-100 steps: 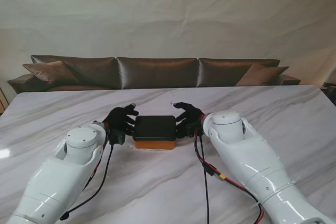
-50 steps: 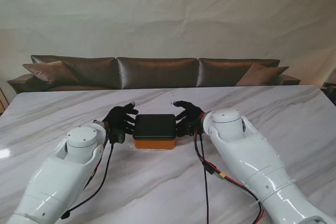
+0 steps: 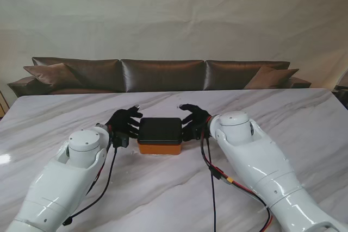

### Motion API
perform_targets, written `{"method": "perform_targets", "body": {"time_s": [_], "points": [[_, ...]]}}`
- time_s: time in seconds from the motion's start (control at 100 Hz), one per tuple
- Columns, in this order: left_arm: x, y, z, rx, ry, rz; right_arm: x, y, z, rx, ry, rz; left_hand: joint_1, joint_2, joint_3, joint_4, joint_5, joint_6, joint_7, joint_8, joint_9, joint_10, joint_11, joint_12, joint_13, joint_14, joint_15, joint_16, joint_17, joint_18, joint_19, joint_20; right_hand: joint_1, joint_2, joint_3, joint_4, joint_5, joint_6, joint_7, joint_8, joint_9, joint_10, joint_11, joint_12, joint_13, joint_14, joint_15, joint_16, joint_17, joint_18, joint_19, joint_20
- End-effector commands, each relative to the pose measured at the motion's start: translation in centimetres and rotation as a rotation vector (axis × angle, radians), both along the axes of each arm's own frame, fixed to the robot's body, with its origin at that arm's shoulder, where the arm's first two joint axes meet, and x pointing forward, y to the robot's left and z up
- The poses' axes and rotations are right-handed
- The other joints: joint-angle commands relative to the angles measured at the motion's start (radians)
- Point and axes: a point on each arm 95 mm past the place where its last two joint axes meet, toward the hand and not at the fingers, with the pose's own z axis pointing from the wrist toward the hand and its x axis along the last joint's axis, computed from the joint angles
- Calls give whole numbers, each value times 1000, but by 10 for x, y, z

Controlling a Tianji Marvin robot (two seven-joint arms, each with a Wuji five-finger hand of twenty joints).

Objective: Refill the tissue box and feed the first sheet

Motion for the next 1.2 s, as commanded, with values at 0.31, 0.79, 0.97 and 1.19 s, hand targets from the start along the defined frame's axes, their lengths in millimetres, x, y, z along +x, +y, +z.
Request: {"method": "perform_targets", "body": {"time_s": [0.31,0.79,0.97,1.19], "points": [[-3,-4,-8,-26,23,-12,1,8,-1,26,6,17,-21,-19,11,27,25,-31,11,1,80,-143,127,50,1,-10,24,12,-3,-27,-160,0,3,16,-19,33,21,-41,21,12,23,-79,11,-14,13,-64,7,-4,7,-64,-1,3],[-4,-7,-8,-7,27,-10,2,-4,-3,13,14,-13,-25,-19,14,27,25,-36,12,2,82,-146,128,50,-1,-7,25,13,-5,-25,-162,0,4,17,-20,33,21,-42,22,13,24,-79,12,-14,13,-64,7,-4,6,-64,-2,3],[-5,-8,-5,2,24,-9,1,-10,-4,6,18,-24,-28,-20,15,28,29,-38,13,2,88,-149,130,51,-2,2,28,14,-3,-22,-163,-1,5,17,-20,34,21,-42,22,13,23,-79,11,-14,12,-65,7,-4,6,-64,-2,3],[-6,-6,-4,18,24,-3,1,-12,-4,2,19,-26,-35,-21,20,30,31,-40,14,2,93,-150,130,51,-4,14,31,16,-3,-16,-170,-4,3,18,-21,34,21,-41,22,13,23,-78,11,-14,12,-63,6,-4,6,-64,-2,4]]}}
